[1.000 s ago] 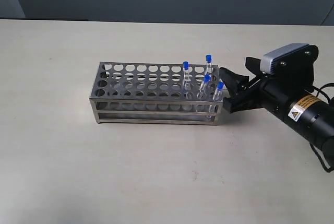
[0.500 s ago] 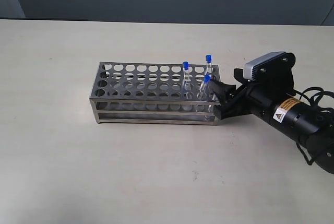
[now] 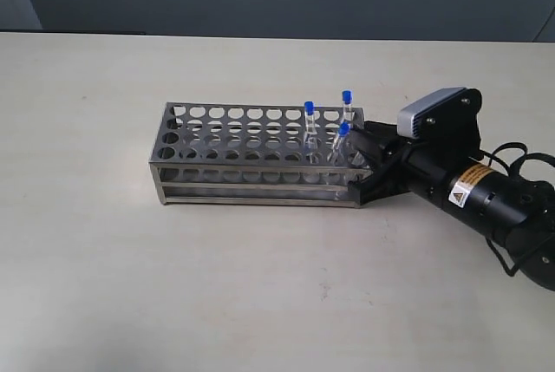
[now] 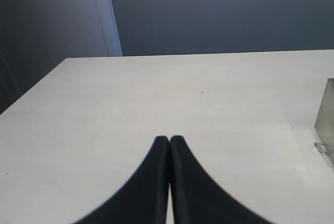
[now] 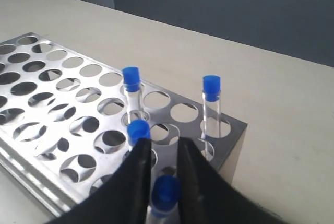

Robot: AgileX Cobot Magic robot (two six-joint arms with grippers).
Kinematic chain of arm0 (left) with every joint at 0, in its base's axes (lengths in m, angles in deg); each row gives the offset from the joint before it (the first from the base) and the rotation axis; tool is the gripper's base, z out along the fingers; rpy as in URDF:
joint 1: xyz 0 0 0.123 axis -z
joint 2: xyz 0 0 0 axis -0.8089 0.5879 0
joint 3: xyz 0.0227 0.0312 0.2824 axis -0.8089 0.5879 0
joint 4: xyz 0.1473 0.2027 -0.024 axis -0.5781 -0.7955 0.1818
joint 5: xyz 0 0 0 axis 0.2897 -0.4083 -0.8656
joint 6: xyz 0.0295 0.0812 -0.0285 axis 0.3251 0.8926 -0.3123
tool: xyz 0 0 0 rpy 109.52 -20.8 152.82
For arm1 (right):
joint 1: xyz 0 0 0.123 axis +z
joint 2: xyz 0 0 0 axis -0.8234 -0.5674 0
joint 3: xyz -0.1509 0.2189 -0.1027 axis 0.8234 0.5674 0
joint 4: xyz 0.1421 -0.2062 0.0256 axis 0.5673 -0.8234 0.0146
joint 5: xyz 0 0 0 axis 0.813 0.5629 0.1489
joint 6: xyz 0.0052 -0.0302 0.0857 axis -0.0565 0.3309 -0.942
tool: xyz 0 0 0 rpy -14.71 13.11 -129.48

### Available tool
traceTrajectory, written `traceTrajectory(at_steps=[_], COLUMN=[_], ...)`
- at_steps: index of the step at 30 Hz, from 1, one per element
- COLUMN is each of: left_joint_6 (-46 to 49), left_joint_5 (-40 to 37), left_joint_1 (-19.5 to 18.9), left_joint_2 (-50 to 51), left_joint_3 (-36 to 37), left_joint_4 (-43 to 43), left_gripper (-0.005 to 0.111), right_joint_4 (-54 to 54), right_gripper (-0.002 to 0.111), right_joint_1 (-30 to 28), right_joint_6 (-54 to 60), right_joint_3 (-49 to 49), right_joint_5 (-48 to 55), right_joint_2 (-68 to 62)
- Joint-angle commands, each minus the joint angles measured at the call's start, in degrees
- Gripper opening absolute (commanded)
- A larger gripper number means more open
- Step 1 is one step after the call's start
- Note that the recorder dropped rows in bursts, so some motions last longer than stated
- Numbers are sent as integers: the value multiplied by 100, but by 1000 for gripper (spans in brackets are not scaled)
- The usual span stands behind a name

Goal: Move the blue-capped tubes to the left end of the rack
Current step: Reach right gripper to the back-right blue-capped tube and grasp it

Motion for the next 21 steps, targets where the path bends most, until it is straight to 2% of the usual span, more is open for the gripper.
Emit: traceTrajectory(at_steps=[1, 10, 21], left_joint_6=[-21, -21, -21], left_joint_5=[67, 67, 67], left_joint_1=[-29, -29, -29], left_joint_2=[-21, -21, -21], left_joint_3=[29, 29, 29], left_joint_4=[0, 0, 0], left_gripper=[0, 0, 0], right_joint_4=[221, 197, 145], right_gripper=[-1, -1, -1], right_joint_1=[-37, -37, -37], right_joint_6=[-39, -96, -96], right_joint_3=[-5, -5, -5], right_joint_5=[54, 71, 1021], right_joint_2=[-39, 99, 1069])
